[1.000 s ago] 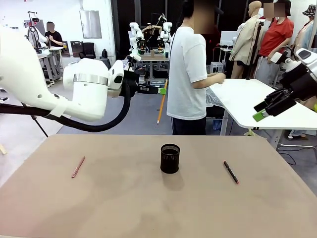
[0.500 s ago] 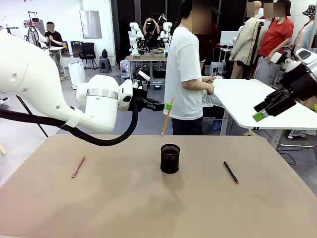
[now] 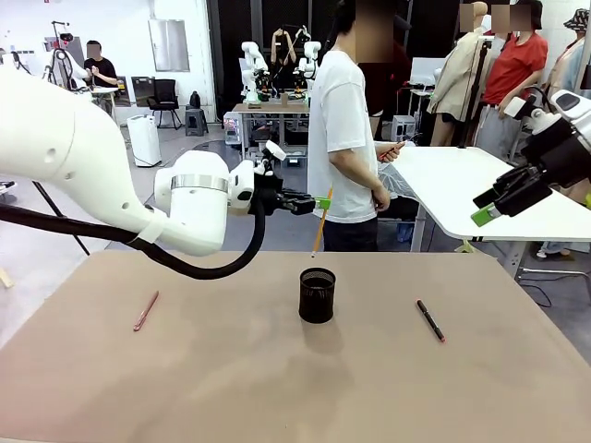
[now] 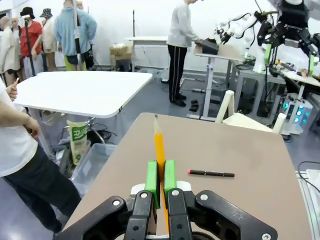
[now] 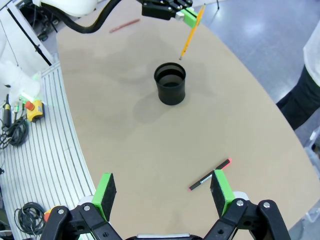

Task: Place the pens into the pen holder.
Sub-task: Pick up a writing instrument from the table and place it into the Pen holder.

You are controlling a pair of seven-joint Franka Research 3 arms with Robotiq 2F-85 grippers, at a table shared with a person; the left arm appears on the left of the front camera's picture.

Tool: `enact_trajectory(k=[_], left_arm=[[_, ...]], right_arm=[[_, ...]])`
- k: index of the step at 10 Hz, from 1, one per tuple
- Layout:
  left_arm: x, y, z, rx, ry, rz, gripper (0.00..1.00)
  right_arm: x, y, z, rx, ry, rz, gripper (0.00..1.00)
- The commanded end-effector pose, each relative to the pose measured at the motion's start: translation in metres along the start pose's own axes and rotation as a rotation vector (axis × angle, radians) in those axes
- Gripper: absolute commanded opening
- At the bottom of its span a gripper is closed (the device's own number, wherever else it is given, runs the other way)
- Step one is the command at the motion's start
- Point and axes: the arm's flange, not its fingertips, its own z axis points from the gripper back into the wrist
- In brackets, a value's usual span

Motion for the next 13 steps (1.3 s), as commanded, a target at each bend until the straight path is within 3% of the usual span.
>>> enact_trajectory(k=[1, 8, 9, 13], left_arm=[[-0.012, 0.001, -0.005, -0.055, -0.060, 0.012, 0.00], [-0.041, -0.008, -0.009, -0.073, -0.017, 0.068, 0.00], [-0.043, -0.008, -0.009, -0.082, -0.019, 0.075, 0.16], [-0.044, -0.012, 0.000, -0.070, -0.005, 0.094, 0.96]], right_arm=[[0.001, 0.000, 0.000, 0.003, -0.013, -0.007, 1.00], [0.001, 0.000, 0.000, 0.003, -0.013, -0.007, 1.00], [0.001, 0.000, 0.000, 0.003, -0.013, -0.007, 1.00], [0.001, 0.000, 0.000, 0.003, -0.013, -0.007, 1.00]])
